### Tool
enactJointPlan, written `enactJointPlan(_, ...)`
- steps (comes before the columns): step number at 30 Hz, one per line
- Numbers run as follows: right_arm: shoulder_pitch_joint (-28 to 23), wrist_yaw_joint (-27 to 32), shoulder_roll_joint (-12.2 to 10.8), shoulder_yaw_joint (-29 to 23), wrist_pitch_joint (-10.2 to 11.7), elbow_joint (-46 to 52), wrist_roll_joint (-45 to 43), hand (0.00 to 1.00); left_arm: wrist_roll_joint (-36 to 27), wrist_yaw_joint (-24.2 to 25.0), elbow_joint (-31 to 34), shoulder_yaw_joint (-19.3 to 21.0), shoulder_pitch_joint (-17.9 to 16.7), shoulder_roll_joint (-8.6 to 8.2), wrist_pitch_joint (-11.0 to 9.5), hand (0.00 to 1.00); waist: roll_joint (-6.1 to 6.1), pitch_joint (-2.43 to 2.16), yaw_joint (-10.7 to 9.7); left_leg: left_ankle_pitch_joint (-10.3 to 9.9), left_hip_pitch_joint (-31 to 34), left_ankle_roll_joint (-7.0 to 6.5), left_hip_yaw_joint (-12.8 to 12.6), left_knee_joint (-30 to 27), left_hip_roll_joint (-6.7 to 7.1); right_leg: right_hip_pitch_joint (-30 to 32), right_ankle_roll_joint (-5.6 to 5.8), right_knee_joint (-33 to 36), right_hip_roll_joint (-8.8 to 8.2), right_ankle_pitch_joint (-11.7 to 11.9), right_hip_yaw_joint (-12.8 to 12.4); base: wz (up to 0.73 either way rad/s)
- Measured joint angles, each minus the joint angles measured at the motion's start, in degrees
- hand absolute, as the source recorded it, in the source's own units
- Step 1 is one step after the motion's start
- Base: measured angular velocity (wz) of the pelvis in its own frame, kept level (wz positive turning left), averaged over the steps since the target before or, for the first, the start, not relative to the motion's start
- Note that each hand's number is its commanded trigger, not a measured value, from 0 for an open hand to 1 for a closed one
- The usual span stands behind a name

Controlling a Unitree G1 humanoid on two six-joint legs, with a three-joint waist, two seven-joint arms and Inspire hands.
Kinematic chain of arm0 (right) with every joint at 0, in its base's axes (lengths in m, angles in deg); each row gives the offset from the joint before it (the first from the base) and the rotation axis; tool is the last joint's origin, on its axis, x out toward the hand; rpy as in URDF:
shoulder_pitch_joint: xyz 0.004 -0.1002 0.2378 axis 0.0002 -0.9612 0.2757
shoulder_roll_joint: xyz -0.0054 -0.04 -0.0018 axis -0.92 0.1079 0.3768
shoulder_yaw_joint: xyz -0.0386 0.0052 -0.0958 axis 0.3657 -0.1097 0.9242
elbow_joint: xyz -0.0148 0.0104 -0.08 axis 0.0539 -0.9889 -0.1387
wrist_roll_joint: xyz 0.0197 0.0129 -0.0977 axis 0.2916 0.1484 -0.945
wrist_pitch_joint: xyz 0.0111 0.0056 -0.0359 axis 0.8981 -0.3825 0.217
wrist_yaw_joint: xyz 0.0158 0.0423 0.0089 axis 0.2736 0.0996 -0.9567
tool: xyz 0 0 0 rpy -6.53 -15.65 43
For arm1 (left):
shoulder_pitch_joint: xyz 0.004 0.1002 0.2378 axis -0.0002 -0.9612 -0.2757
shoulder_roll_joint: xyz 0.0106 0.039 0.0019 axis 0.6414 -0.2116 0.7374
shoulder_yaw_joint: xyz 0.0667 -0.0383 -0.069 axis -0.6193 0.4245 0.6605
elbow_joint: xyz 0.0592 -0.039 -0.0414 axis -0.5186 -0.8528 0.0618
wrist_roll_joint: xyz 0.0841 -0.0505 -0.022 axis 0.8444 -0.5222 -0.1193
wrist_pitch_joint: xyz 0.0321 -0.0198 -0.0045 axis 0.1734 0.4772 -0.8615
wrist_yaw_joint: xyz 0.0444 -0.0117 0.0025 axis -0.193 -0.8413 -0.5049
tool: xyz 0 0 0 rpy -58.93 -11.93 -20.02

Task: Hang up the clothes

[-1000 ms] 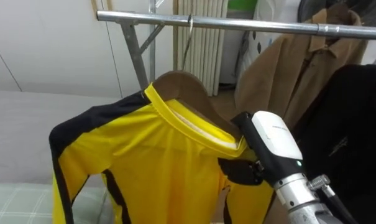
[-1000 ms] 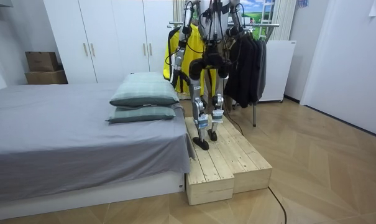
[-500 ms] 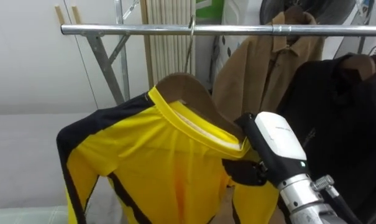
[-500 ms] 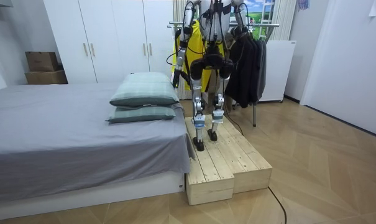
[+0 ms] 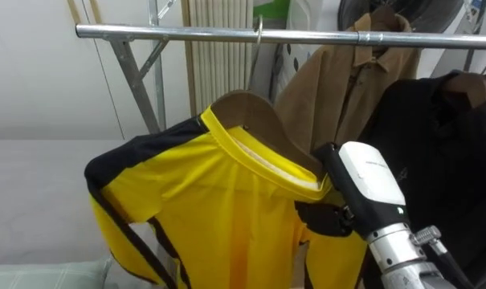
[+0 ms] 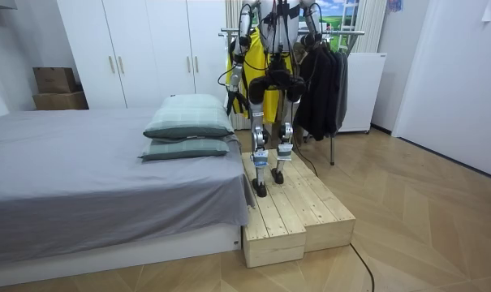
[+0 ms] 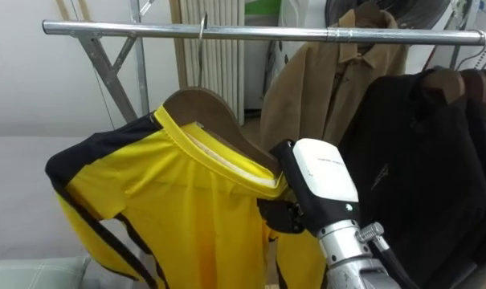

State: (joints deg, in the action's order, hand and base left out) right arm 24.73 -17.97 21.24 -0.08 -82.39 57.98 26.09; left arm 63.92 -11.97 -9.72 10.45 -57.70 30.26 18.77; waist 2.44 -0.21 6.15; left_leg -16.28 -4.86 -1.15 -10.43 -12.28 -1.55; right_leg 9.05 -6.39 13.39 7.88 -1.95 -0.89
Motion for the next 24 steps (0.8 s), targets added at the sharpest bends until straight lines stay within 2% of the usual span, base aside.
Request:
enactJointPlan(7, 0.00, 0.62, 0.00, -0.33, 0.81, 0.00, 0.23, 1.00, -1.67, -0.20, -0.19, 0.12, -0.56, 0.06, -1.08, 0.00, 0.17, 0.08, 0.26, 0.01, -1.06, -0.02, 0.15, 0.95, -0.20, -1.44, 0.16, -1.72, 0.20, 0.11, 0.28, 0.01)
enactJointPlan(9, -0.02, 0.62, -0.01, -0.33, 0.89, -0.01, 0.24, 1.00, -1.68, -0.41, -0.96, 0.15, -0.80, 0.18, -1.21, 0.00, 0.13, 0.39, 0.39, 0.01, -1.89, -0.02, 0.15, 1.13, -0.32, -2.30, 0.15, -1.89, 0.31, 0.06, 0.35, 0.00)
enactJointPlan(15, -0.16, 0.69, -0.11, -0.37, 1.27, -0.10, 0.23, 1.00, -1.65, -1.56, -1.78, -0.04, -1.66, 0.48, -1.01, 0.00, 0.28, 0.54, 0.46, -0.01, -2.34, 0.02, 0.28, 0.80, -0.73, -2.55, -0.25, -1.55, 0.31, -0.35, 1.01, 0.03)
enactJointPlan(17, -0.02, 0.69, -0.19, -0.38, 1.43, -0.82, 0.51, 1.00, -1.66, -1.99, -2.44, -0.07, -1.99, 0.58, -0.90, 0.00, 0.47, 0.70, 0.60, -0.19, -2.19, 0.32, 0.18, -0.69, -0.84, -2.55, -0.53, -0.15, 0.11, -1.42, 1.42, 0.06)
enactJointPlan(18, -0.01, 0.68, -0.15, -0.37, 1.45, -1.10, 0.53, 1.00, -1.62, -2.19, -2.60, -0.09, -1.95, 0.65, -0.85, 0.00, 0.70, 0.73, 0.59, -0.42, -1.56, 0.59, 0.10, -2.05, -0.85, -2.30, -0.64, 0.75, -0.04, -2.05, 1.53, 0.12)
enactJointPlan(20, -0.03, 0.33, 0.11, -0.38, 1.51, -1.61, 0.47, 1.00, -1.36, -2.82, -2.34, -0.11, -2.05, 1.00, -0.79, 0.00, 1.61, 1.23, 0.30, -1.68, 1.49, 1.61, -0.01, -10.64, -1.25, -1.25, -1.07, 4.68, -0.70, -5.43, 1.27, 0.16)
enactJointPlan(21, -0.08, 0.30, 0.14, -0.39, 1.51, -1.65, 0.47, 1.00, -1.29, -2.78, -2.32, -0.06, -2.22, 1.03, -0.74, 0.00, 1.56, 1.32, 0.22, -1.92, 2.53, 1.96, -0.04, -13.17, -1.59, -1.36, -1.05, 5.18, -0.72, -5.92, 1.21, 0.14)
enactJointPlan(22, -0.09, 0.30, 0.24, -0.40, 1.52, -1.65, 0.47, 1.00, -0.73, -2.57, -2.17, -0.02, -2.48, 1.03, -0.65, 0.00, 1.47, 1.38, 0.48, -2.09, 5.19, 2.26, 0.27, -19.28, -2.38, -1.86, -1.54, 5.74, -0.74, -6.28, 1.31, 0.12)
enactJointPlan(23, -0.13, 0.29, 0.28, -0.40, 1.53, -1.66, 0.46, 1.00, -0.27, -2.30, -2.02, -0.09, -3.08, 1.02, -0.58, 0.00, 0.85, 1.65, 0.49, -2.03, 8.02, 2.98, 1.47, -25.28, -3.15, -2.51, -1.83, 6.28, -0.68, -6.93, 1.46, 0.10)
enactJointPlan(24, -0.16, 0.29, 0.29, -0.40, 1.54, -1.68, 0.49, 1.00, -0.29, -2.11, -1.72, -0.23, -3.43, 1.01, -0.43, 0.00, 0.69, 1.55, 0.45, -2.07, 9.37, 3.05, 2.12, -26.73, -3.40, -2.69, -1.34, 6.46, -0.67, -7.53, 1.57, 0.12)
